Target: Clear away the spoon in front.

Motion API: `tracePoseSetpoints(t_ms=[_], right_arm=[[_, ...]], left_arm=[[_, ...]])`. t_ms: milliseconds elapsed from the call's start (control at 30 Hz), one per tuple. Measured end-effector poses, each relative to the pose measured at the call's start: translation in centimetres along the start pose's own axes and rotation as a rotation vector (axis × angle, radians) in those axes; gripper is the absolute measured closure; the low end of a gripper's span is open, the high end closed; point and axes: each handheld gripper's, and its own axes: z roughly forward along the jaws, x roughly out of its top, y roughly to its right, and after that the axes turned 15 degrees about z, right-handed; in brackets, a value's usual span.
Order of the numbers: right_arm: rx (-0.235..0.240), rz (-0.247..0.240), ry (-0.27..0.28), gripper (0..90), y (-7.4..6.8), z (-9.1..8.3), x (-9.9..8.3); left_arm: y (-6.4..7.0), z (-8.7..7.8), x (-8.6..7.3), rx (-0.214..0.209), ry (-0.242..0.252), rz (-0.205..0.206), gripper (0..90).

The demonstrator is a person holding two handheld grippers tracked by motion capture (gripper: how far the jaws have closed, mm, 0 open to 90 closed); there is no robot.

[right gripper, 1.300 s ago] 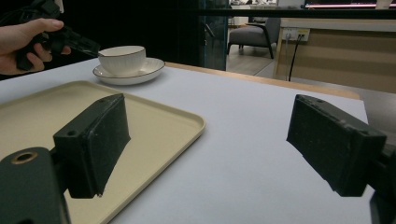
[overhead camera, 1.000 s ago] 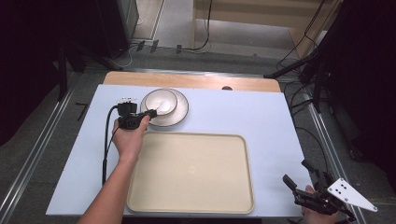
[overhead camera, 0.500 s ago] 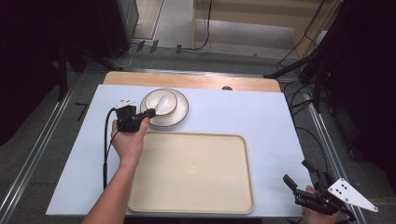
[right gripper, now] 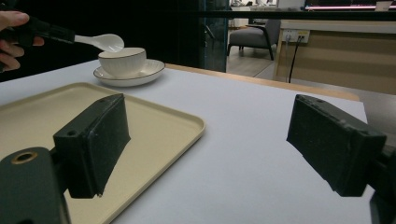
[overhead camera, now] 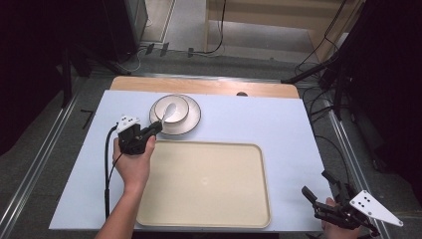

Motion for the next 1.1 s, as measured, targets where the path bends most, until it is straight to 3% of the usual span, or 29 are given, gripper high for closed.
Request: tracePoseSetpoints(t_ms=[667, 1100], right_arm=[[-0.004, -0.001, 0.004, 13.0, 0.0, 0.0, 0.1], [0.003, 0.001, 0.007, 13.0, -0.2, -0.1, 0.1]], left_arm=[[1.5, -4.9, -2.7, 0.017, 0.061, -0.009, 86.3], [3.5, -7.4, -6.0, 0.020, 0.086, -0.063, 86.3]])
